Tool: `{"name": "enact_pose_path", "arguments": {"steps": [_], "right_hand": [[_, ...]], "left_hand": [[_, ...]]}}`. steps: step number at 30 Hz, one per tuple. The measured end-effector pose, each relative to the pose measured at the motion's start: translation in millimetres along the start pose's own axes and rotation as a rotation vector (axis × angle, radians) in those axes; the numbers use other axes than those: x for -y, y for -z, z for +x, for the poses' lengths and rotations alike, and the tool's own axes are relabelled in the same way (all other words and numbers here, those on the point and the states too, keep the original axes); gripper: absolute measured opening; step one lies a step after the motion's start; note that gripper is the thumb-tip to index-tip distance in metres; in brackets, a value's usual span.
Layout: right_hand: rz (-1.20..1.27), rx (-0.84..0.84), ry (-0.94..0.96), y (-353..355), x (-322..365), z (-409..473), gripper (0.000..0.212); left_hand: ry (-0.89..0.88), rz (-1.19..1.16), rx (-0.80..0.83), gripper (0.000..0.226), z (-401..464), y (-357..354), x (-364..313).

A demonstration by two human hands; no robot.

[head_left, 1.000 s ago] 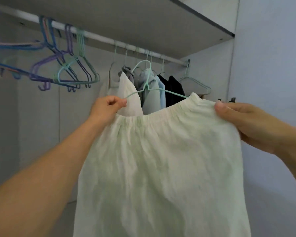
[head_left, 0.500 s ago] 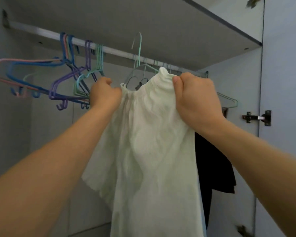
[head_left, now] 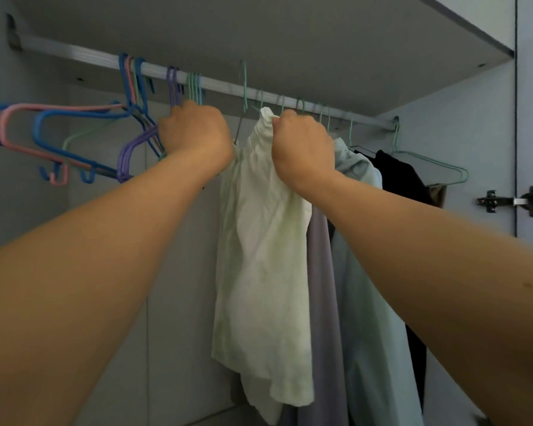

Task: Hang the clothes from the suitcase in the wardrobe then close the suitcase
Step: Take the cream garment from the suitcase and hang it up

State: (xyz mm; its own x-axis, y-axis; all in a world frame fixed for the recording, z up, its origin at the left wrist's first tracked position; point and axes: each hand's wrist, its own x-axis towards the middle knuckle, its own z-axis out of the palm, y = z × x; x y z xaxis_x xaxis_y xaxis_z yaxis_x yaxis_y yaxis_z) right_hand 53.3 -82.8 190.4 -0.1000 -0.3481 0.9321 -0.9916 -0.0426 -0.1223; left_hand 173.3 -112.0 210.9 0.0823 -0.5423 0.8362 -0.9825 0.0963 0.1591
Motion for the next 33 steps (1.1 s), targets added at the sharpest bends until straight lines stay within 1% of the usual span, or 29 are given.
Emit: {"name": "enact_pose_path", "arguments": {"steps": [4,8,10,11,12,13,14,15,16,17,18,19,20,21,23,24,25,27,29,30,31,33], "right_hand": [[0.005,0.052,-0.019,-16.0,0.4,5.1,0.022],[0.006,0.18,-0.001,-27.7,1.6,3.1,0.02],[-0.002,0.206,-0.001,-31.4,0.7,-0.3,0.02],[0.003,0.195,-0.013,-32.2,0.6,-1.8,0.021],[0.012,0.146,-0.018,-32.5,1.0,-3.8,0.022],[0.018,0.051,0.013,-33.4,1.9,-5.3,0.024],[0.021,-0.078,0.098,-33.5,4.2,-6.1,0.025],[0.046,-0.203,0.223,-34.3,7.8,-6.2,0.022],[0.098,-0.264,0.333,-33.9,12.8,-7.0,0.019],[0.174,-0.232,0.404,-32.9,18.6,-7.8,0.017],[0.259,-0.133,0.423,-32.5,25.3,-8.6,0.019],[0.335,0.007,0.381,-31.8,32.3,-10.4,0.025],[0.414,0.139,0.292,-31.5,39.3,-12.3,0.032],[0.522,0.248,0.174,-30.3,45.7,-14.0,0.038],[0.774,0.448,-0.08,-28.8,52.9,-14.5,0.048],[0.863,0.52,-0.173,-26.9,53.5,-14.9,0.052],[0.91,0.565,-0.224,-25.6,52.6,-14.7,0.053],[0.926,0.589,-0.263,-21.2,49.9,-14.9,0.044],[0.948,0.563,-0.296,-15.9,48.0,-16.1,0.029],[0.979,0.549,-0.325,-12.3,47.0,-15.8,0.026],[1.015,0.535,-0.359,-9.1,45.8,-15.3,0.028],[1.096,0.508,-0.422,-5.7,44.4,-11.7,0.032]], "left_hand": [[-0.016,0.126,0.016,0.031,6.1,-9.6,4.0],[0.007,0.087,0.034,0.022,11.1,-13.5,13.4],[0.035,0.039,0.038,0.019,12.7,-15.7,19.4],[0.048,0.017,0.038,0.018,12.3,-16.3,22.5],[0.064,0.007,0.027,0.017,12.1,-17.4,25.6],[0.081,0.008,0.012,0.017,11.4,-19.0,28.2],[0.086,0.016,0.0,0.017,11.3,-20.7,31.3],[0.091,0.018,0.001,0.017,10.1,-21.3,33.7],[0.093,0.01,0.008,0.017,9.0,-23.0,36.4],[0.093,-0.009,0.003,0.018,8.0,-23.3,37.5],[0.082,-0.038,0.004,0.02,9.6,-25.4,39.2],[0.074,-0.096,0.024,0.021,9.2,-25.0,40.2],[0.065,-0.198,0.048,0.022,10.7,-26.4,40.9],[0.068,-0.373,0.073,0.02,11.8,-28.2,40.7],[0.162,-0.822,0.154,0.014,10.8,-27.5,38.5],[0.22,-0.981,0.194,0.014,9.7,-25.9,36.7],[0.257,-1.094,0.253,0.015,7.3,-24.5,34.8],[0.253,-1.199,0.361,0.022,3.5,-23.9,32.1],[0.215,-1.227,0.409,0.03,-0.1,-21.8,31.4],[0.201,-1.246,0.419,0.031,0.4,-21.6,31.0],[0.2,-1.268,0.42,0.028,0.6,-21.4,29.7],[0.23,-1.321,0.395,0.02,0.3,-19.6,27.0]]}}
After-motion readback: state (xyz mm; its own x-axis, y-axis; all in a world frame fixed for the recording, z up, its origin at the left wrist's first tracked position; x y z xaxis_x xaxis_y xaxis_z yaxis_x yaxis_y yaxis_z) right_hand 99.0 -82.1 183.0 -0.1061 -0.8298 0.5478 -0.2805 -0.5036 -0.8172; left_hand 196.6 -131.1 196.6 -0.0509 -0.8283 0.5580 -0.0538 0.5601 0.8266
